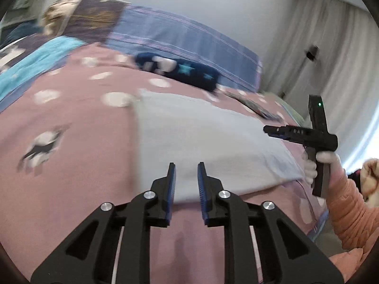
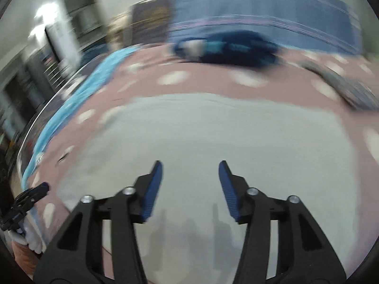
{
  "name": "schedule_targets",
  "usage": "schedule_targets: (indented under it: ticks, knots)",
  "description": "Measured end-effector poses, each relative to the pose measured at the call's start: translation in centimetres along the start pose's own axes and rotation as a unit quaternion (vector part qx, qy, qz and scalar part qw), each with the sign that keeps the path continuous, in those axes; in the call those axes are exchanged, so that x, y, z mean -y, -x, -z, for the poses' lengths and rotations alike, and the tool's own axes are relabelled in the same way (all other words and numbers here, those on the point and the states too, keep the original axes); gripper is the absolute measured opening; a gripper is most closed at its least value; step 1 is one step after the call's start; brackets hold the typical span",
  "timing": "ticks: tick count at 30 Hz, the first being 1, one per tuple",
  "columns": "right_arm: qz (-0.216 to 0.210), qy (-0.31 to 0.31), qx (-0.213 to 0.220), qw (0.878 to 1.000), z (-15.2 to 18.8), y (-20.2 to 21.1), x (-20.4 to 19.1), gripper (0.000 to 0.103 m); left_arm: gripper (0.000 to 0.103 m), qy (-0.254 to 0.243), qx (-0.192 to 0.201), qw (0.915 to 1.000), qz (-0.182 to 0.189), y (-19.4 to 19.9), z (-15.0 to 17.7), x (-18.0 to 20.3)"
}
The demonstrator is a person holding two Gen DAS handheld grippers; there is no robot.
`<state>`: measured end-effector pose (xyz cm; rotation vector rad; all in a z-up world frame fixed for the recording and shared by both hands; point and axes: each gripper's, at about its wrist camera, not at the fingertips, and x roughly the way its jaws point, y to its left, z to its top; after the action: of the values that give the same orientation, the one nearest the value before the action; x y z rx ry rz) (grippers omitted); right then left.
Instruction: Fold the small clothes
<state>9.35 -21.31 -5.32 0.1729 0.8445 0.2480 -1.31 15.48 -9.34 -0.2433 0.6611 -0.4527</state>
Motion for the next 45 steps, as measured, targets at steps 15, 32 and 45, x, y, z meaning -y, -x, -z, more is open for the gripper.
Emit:
schedule_targets:
  ticks: [15, 32, 45]
  knots:
    - [-0.007, -0.145, -0.023, 0.989, -0.8, 1.8, 21.6, 0.020, 0.039, -0.284, -0.153, 0.9380, 0.127, -18.5, 1.7, 27.3]
    - [-0.057, 0.038, -0.074, 0.995, -5.3, -4.8, 18.0, 0.049, 0.057, -0.383, -0.166, 0.9062, 0.065, -22.0, 5.3, 33.2]
    - [-0.160, -0.076, -0.001, 0.984, -4.7, -4.3, 21.9, 0.027, 0.008, -0.252, -0.182, 0.9461, 0.091, -21.9, 2.0, 29.9]
